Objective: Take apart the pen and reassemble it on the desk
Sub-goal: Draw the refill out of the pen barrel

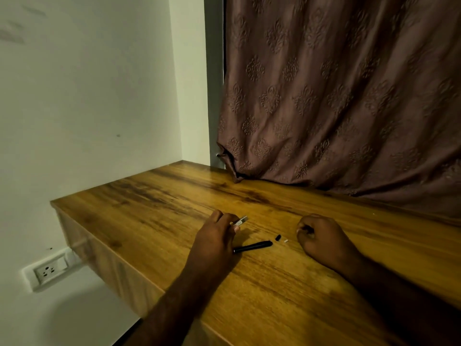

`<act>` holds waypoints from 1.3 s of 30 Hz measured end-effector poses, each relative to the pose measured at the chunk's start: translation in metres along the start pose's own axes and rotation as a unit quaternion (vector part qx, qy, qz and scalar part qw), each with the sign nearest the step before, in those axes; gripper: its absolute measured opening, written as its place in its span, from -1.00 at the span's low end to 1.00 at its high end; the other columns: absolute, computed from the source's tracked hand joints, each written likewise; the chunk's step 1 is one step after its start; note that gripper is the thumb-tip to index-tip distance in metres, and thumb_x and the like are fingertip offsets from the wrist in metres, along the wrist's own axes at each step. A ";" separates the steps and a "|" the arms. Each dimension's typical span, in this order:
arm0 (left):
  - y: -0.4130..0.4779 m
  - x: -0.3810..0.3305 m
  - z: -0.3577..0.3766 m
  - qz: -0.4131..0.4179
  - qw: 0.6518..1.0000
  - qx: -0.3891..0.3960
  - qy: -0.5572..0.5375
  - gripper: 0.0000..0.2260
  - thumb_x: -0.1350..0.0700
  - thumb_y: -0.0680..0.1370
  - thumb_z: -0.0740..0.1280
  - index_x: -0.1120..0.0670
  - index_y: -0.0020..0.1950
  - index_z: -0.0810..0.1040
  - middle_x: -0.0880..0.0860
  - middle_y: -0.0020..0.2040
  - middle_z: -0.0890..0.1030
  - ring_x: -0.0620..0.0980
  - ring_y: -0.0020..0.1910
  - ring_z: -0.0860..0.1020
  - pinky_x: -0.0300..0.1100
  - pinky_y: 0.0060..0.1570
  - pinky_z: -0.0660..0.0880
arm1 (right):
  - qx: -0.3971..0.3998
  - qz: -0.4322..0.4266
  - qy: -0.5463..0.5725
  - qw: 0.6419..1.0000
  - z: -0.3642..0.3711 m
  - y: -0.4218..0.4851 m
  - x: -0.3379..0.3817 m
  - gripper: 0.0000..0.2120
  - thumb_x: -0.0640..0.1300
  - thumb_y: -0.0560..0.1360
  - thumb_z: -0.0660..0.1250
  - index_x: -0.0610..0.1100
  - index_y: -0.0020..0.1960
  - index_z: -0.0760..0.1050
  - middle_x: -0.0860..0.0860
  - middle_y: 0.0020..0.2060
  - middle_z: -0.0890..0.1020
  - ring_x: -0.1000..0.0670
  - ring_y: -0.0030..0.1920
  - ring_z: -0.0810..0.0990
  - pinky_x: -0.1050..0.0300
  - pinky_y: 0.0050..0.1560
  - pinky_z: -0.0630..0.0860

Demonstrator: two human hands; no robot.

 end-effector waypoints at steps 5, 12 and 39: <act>0.001 -0.006 0.000 0.015 1.000 0.004 0.008 -0.82 0.05 0.57 0.29 -0.07 0.17 0.52 -0.15 0.01 0.44 -0.23 -0.11 0.47 -0.46 -0.22 0.38 | -0.060 0.063 0.206 0.975 -0.009 -0.003 0.018 -0.81 -0.17 0.47 0.38 -0.08 -0.31 0.55 0.13 -0.54 0.53 0.17 -0.52 0.42 0.30 -0.46 0.34; -0.002 -0.015 -0.004 0.043 0.999 0.004 -0.015 -0.81 0.02 0.52 0.35 -0.04 0.12 0.56 -0.13 -0.03 0.45 -0.21 -0.12 0.48 -0.24 -0.18 0.52 | 0.017 0.094 0.337 0.937 0.024 -0.018 0.065 -0.79 -0.09 0.53 0.34 -0.09 -0.27 0.59 0.14 -0.58 0.49 0.20 -0.53 0.40 0.29 -0.44 0.31; -0.002 -0.009 -0.009 0.022 0.999 -0.028 -0.028 -0.75 -0.18 0.43 0.20 -0.09 -0.03 0.53 -0.15 -0.11 0.53 -0.22 -0.16 0.51 -0.37 -0.23 0.44 | 0.061 0.214 0.470 0.854 0.042 -0.026 0.057 -0.79 -0.32 0.53 0.16 -0.22 -0.01 0.57 -0.16 -0.22 0.64 0.06 -0.55 0.39 0.24 -0.61 0.24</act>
Point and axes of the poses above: each hand's wrist, its own y-axis towards the middle knuckle, its own z-axis out of the palm, x = y × z, the point moved 9 cm from there along y, towards the middle knuckle
